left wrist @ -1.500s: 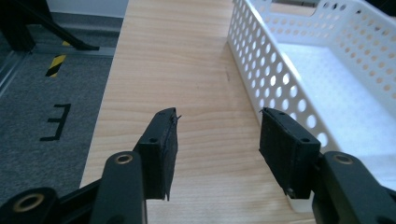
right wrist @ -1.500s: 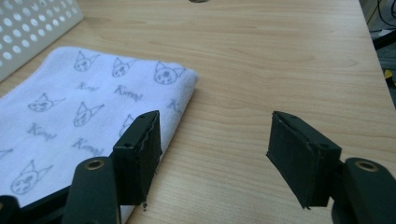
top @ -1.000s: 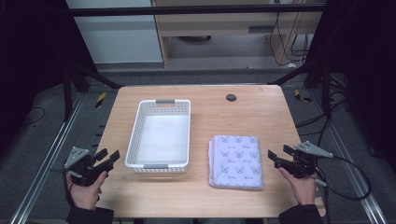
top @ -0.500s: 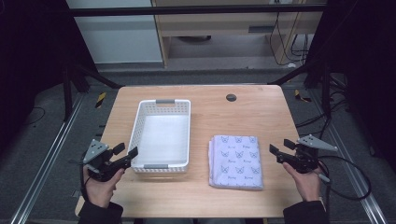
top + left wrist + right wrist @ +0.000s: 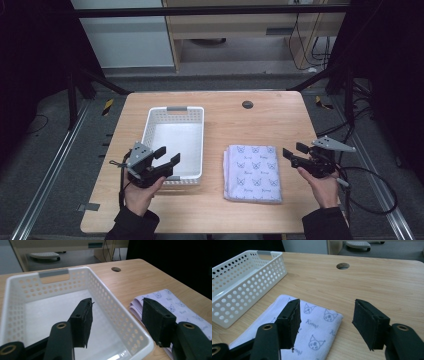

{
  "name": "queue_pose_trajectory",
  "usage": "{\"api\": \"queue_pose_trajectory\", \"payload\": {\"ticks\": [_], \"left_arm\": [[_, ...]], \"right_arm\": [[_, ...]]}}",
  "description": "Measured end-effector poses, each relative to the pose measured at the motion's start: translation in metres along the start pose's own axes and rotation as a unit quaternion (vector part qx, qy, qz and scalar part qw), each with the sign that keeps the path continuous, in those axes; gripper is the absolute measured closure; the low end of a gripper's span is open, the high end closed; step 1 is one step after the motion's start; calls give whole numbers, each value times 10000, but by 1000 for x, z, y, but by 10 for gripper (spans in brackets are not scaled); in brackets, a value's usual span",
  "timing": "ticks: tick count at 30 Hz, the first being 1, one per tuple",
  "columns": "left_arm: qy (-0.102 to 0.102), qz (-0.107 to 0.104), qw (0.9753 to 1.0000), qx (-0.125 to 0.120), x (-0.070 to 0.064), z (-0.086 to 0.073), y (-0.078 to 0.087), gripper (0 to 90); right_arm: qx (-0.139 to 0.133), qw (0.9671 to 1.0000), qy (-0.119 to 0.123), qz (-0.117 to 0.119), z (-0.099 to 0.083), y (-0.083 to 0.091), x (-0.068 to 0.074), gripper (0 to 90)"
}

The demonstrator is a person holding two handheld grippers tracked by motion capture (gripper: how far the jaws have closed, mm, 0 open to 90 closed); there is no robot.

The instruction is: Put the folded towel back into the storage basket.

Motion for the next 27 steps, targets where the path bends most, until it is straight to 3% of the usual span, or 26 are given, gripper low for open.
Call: {"api": "queue_pose_trajectory", "payload": {"ticks": [12, 19, 27], "left_arm": [[-224, -359, 9990, 175, -50, -1, -38, 423], [-191, -518, 9981, 289, -69, -6, -53, 438], [-330, -583, 9964, 518, -89, -16, -71, 460]], "right_arm": [[-89, 9999, -96, 39, 6, -7, 1, 385], [-83, 9999, -132, 66, 4, -12, -1, 387], [82, 9999, -87, 77, -2, -21, -2, 392]]}}
Point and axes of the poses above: each handheld gripper's, and its own axes: y roughly backward along the jaws, z roughly out of its top, x roughly to its left, the point moved 2 cm from there along -y, roughly forward along the jaws, and after that the axes turned 3 degrees about -x, right-handed, at the moved point
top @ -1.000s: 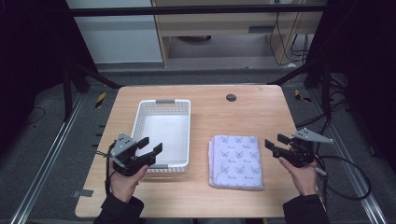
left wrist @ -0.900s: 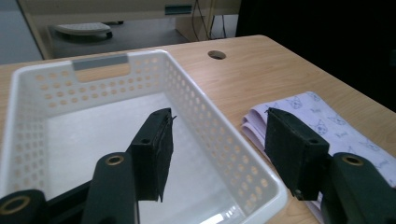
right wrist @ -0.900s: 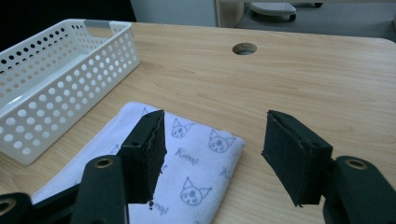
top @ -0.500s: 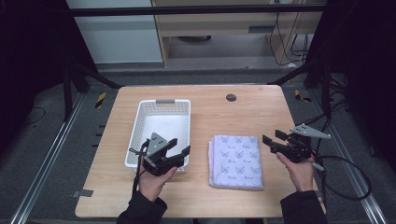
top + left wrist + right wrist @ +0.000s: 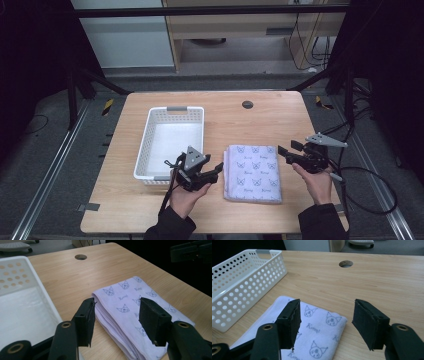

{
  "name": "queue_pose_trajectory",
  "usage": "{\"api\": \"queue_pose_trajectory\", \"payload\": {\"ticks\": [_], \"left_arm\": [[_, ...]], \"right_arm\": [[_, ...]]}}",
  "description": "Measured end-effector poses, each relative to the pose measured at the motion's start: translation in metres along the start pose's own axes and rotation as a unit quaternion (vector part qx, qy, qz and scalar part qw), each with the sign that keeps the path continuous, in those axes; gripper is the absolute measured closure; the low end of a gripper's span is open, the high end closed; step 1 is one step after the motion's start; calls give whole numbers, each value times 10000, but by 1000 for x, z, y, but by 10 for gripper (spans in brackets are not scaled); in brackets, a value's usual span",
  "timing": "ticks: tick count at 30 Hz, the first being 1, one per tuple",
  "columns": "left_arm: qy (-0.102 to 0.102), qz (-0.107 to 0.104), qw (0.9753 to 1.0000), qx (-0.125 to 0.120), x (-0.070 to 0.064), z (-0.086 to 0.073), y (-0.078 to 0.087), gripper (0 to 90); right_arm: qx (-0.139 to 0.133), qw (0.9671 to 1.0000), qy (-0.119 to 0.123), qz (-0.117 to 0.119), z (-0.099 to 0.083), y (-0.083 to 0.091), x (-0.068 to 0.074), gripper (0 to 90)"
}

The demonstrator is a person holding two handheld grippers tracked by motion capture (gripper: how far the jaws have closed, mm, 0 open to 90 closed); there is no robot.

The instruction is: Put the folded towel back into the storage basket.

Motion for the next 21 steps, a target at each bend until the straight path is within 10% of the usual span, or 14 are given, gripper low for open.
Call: {"api": "queue_pose_trajectory", "payload": {"ticks": [21], "left_arm": [[-84, 25, 9987, 502, -26, -35, -30, 490]], "right_arm": [[332, 9991, 236, -92, -14, -24, 5, 363]]}}
Point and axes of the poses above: each handheld gripper's, and its own axes: y roughly backward along the jaws, z roughly out of its top, x roughly to its left, the point moved 2 cm from there along -y, roughly forward along the jaws, and after that the axes turned 3 degrees about -x, right-handed, at the moved point
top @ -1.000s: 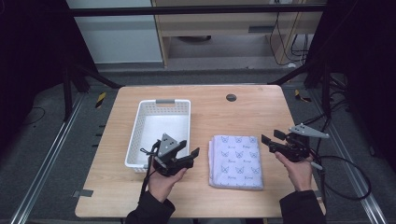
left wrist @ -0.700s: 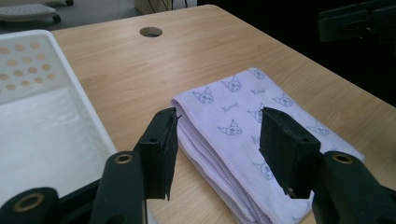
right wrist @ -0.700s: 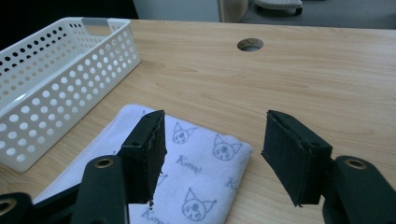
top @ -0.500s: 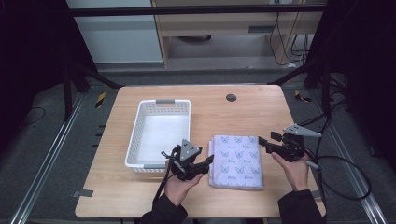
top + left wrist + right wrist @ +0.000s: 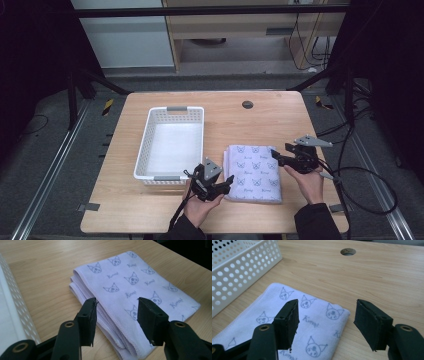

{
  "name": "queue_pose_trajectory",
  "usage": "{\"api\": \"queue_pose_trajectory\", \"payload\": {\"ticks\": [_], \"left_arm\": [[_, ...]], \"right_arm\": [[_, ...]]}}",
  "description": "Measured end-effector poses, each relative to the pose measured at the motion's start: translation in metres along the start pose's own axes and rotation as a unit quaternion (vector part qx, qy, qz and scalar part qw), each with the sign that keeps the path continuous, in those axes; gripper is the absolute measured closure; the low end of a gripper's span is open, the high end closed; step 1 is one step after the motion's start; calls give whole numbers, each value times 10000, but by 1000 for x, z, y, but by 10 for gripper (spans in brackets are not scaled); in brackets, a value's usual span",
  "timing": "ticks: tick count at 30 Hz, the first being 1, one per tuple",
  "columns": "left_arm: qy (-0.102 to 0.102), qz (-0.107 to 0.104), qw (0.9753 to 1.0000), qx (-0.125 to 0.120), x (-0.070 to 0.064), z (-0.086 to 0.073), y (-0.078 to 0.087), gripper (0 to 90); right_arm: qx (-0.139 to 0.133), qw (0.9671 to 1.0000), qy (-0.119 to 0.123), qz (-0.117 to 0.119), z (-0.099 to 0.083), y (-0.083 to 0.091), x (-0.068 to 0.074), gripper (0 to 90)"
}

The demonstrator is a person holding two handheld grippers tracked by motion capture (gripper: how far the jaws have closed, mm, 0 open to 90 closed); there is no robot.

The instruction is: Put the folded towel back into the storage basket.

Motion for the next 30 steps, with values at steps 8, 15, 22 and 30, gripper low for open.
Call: {"api": "queue_pose_trajectory", "payload": {"ticks": [8, 15, 22, 30], "left_arm": [[6, -32, 9999, 145, -4, -10, -7, 474], [7, -27, 9995, 301, -6, -20, -17, 425], [116, 69, 9989, 446, -3, -31, -31, 375], [275, 13, 9984, 504, -1, -35, -39, 338]], "right_arm": [[190, 9998, -40, -85, -11, -9, -7, 361], [242, 9997, -38, -79, -14, -15, -6, 358], [416, 9991, -30, -115, -22, -28, -6, 357], [634, 9979, -85, -94, -30, -40, -7, 395]]}}
Point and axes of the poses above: each handheld gripper's, and its own axes: y roughly backward along the jaws, z roughly out of its top, x roughly to its left, the point moved 2 cm from there along -y, roughly forward along the jaws, and after that the axes turned 3 degrees about -x, right-handed, at the moved point
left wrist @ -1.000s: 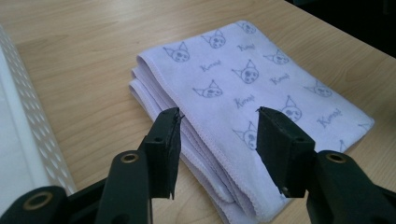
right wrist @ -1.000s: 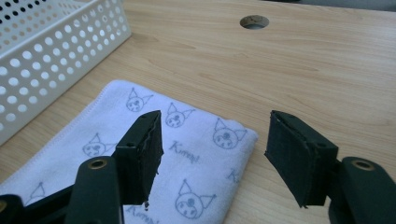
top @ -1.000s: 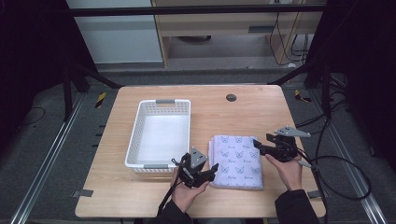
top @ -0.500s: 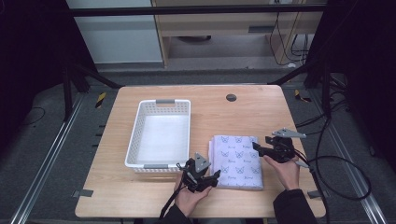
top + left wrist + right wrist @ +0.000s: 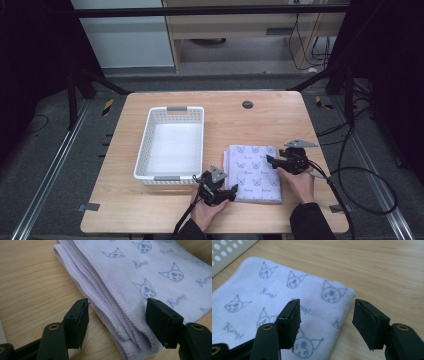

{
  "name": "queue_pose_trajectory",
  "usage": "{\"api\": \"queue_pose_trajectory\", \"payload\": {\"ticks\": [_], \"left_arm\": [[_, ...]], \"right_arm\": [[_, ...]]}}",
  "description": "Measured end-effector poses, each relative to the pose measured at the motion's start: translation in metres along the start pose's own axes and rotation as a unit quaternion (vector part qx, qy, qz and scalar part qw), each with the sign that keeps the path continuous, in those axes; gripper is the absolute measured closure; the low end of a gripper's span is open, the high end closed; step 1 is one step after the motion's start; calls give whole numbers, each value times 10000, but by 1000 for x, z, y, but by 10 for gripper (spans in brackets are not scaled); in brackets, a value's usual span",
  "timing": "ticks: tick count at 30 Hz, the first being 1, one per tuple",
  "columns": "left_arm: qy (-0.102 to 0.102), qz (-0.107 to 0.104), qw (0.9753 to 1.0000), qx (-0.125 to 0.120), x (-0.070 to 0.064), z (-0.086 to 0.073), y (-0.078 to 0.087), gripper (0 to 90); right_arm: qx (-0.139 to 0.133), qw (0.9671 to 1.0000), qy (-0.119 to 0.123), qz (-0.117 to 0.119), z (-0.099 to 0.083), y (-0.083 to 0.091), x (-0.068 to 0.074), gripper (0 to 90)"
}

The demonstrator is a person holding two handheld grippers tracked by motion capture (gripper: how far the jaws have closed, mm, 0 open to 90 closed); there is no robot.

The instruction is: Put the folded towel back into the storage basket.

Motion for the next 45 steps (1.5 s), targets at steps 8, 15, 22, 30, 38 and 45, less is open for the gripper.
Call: {"api": "queue_pose_trajectory", "payload": {"ticks": [8, 15, 22, 30, 38, 45], "left_arm": [[97, -55, 9999, 34, 1, -2, -5, 332], [58, -63, 9999, 53, 1, -3, -8, 304], [108, -224, 9997, 71, -2, -2, -7, 410], [449, -547, 9974, 96, -1, -3, -7, 610], [422, -497, 9978, -95, -2, -2, -3, 729], [260, -520, 9981, -195, -4, 4, 5, 739]], "right_arm": [[183, 9998, -54, 27, -6, -8, 0, 425], [296, 9995, -106, 83, -8, -13, 0, 472], [361, 9976, -535, 256, -11, -15, -2, 523], [344, 9973, -554, 334, -10, -13, -1, 679], [254, 9983, -419, 320, -8, -8, 0, 751], [17, 9992, -233, 333, 0, 5, 4, 752]]}}
Point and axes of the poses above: each handheld gripper's, and its own axes: y roughly backward along the jaws, z roughly out of its top, x roughly to its left, the point moved 2 cm from there along -y, roughly forward along the jaws, and after that the axes turned 3 degrees about -x, right-handed, at the moved point
